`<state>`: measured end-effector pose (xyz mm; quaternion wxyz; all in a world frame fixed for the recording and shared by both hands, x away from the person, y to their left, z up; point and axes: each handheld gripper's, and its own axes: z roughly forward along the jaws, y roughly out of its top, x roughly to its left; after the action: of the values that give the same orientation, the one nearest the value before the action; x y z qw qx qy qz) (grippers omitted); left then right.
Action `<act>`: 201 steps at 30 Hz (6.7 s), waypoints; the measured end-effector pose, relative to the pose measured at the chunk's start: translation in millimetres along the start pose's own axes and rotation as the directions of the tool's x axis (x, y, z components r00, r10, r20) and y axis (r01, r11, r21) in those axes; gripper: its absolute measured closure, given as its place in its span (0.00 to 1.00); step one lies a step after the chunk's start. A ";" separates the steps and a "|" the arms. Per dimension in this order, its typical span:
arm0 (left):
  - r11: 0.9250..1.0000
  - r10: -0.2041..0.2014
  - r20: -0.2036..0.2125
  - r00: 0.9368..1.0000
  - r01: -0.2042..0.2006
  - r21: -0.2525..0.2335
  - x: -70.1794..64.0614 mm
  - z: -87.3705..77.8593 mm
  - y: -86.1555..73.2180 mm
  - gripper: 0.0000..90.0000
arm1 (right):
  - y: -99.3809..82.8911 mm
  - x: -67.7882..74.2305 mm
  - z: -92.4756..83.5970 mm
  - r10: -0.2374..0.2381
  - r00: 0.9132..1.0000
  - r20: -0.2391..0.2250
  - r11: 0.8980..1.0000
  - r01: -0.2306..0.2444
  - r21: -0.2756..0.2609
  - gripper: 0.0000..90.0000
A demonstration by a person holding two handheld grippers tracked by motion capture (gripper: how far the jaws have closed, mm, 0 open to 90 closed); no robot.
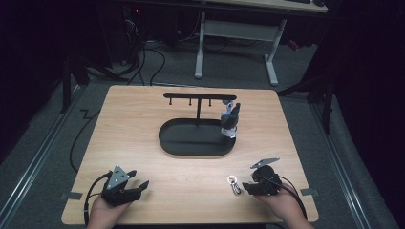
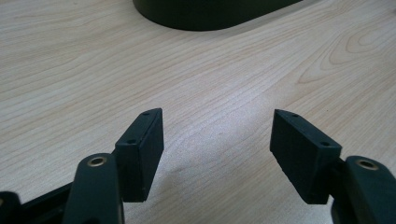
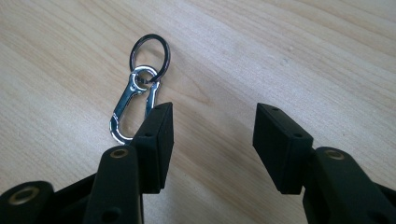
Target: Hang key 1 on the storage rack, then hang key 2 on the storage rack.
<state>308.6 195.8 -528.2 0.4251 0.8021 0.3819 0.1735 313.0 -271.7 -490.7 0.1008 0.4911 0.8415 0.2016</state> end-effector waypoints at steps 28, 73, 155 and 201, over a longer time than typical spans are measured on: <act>1.000 0.012 0.011 1.000 -0.012 0.018 1.6 0.8 -0.7 0.39 | 60.1 16.6 13.5 -0.081 0.989 -0.119 0.968 0.107 0.227 0.69; 0.999 0.016 0.002 1.000 -0.016 0.029 4.4 0.2 -2.2 0.40 | 70.0 24.8 14.0 -0.139 0.983 -0.118 0.957 0.164 0.240 0.99; 0.999 0.047 -0.005 0.999 -0.047 -0.015 0.1 -6.0 -2.7 0.39 | 159.4 24.1 -65.1 -0.164 0.979 -0.122 0.975 0.180 0.133 0.99; 0.999 0.042 -0.007 0.999 -0.042 -0.004 1.6 -7.8 -6.1 0.40 | 283.4 23.3 -63.0 -0.150 0.983 -0.109 0.976 0.165 0.144 0.99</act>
<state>302.0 203.4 -528.7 0.4218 0.8083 0.3662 0.1860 500.9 -143.0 -309.2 0.0373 0.4185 0.8947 0.1516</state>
